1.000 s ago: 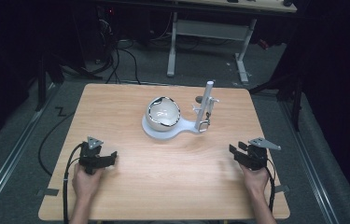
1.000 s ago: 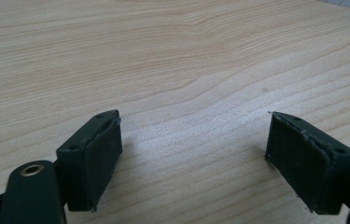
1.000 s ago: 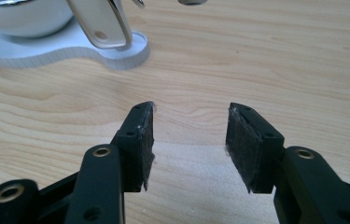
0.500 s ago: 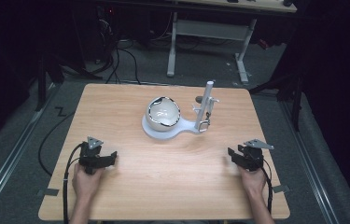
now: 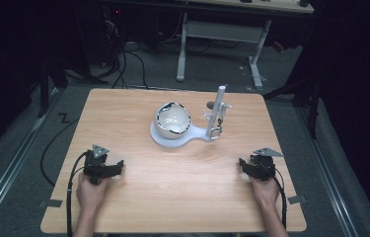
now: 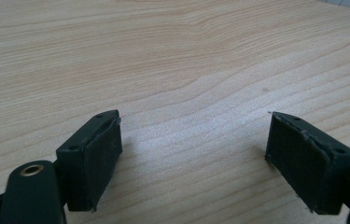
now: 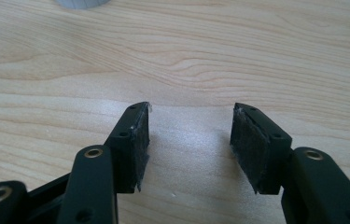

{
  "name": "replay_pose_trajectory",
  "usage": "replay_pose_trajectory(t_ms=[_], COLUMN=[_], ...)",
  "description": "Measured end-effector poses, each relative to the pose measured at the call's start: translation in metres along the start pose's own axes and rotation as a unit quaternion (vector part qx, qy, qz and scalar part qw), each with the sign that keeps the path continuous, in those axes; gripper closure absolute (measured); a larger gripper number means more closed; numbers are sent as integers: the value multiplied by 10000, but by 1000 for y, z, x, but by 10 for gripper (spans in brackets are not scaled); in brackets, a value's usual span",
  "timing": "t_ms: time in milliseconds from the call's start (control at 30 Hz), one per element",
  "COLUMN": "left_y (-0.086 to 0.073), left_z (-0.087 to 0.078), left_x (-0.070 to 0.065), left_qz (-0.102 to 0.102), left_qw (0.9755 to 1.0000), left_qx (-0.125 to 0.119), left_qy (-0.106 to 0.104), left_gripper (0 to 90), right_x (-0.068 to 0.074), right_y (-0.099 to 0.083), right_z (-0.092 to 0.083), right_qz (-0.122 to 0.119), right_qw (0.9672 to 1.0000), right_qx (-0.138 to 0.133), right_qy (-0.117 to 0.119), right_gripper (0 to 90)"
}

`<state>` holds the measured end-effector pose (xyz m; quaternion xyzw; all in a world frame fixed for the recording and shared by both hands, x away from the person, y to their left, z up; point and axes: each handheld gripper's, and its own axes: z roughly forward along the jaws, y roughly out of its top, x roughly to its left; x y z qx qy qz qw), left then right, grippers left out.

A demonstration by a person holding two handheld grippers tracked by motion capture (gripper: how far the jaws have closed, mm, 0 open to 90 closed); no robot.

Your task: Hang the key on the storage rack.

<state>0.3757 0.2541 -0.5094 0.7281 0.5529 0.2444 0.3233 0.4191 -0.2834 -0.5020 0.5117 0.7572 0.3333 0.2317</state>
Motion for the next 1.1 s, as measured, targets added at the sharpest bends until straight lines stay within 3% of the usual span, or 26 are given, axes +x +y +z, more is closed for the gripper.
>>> replay_pose_trajectory(t_ms=[1100], left_y=[0], left_z=[0], left_x=[0], left_qz=[-1], left_qw=[10000], left_qx=[-1], left_qy=[2], left_gripper=[187], right_x=[1], right_y=[0], right_z=[3], right_qz=[32], right_qw=[10000], right_qx=[17], right_qy=[-91], right_gripper=[367])
